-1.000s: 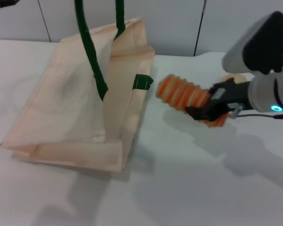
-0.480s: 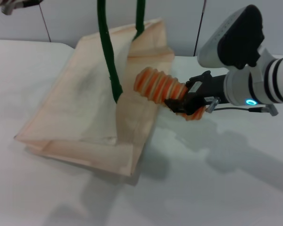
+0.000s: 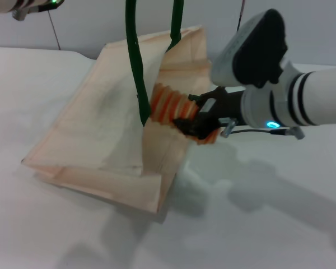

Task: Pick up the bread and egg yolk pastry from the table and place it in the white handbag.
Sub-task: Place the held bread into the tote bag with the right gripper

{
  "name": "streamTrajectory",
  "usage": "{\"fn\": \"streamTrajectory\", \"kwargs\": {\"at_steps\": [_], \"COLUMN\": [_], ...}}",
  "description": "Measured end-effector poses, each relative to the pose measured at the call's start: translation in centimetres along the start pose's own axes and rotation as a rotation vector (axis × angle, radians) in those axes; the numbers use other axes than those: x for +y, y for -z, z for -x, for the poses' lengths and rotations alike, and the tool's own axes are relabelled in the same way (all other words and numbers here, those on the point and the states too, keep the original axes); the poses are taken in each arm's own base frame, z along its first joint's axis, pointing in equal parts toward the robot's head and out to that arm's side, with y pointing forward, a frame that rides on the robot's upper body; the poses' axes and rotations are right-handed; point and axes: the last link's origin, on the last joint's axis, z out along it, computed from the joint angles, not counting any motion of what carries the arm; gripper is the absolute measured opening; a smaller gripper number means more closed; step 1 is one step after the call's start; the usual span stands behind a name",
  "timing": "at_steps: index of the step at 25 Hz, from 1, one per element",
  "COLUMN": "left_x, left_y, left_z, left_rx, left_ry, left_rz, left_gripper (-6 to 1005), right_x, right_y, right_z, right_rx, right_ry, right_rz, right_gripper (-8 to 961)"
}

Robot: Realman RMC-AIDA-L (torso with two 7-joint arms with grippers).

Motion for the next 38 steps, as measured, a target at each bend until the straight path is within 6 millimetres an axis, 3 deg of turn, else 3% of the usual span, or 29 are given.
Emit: {"fn": "streamTrajectory", "kwargs": {"at_steps": [5, 10, 18, 26, 34, 38], "left_x": [0.4, 0.7, 1.1, 1.2, 1.5, 1.7], "left_y": [-0.1, -0.2, -0.3, -0.3, -0.3, -0.4], "left_z": [-0.3, -0.6, -0.9, -0.9, -1.2, -1.3], "left_rx": [0.008, 0.017, 0.029, 0.028, 0.036, 0.037], "left_ry": [-0.006, -0.009, -0.017, -0.018, -0.024, -0.023], "left_rz": [0.01, 0.019, 0.027, 0.032, 0.04, 0.047], "left_gripper": [119, 119, 119, 119, 119, 119], "right_x": [1.3, 1.4, 0.5, -1.5, 0.6, 0.6], "right_y": [-1.0, -1.6, -1.7, -1.4, -2.4, -2.7], "right_z": [0.7, 1.4, 1.9, 1.2, 1.8, 1.7], "right_rx": [-0.013, -0.026, -0.069, -0.058, -0.06, -0.059], "right_ry": [0.037, 0.062, 0.055, -0.004, 0.028, 0.026], "right_rz": [0.029, 0.017, -0.033, -0.073, -0.016, -0.02], "right_gripper": [431, 416, 409, 386, 378, 369]}}
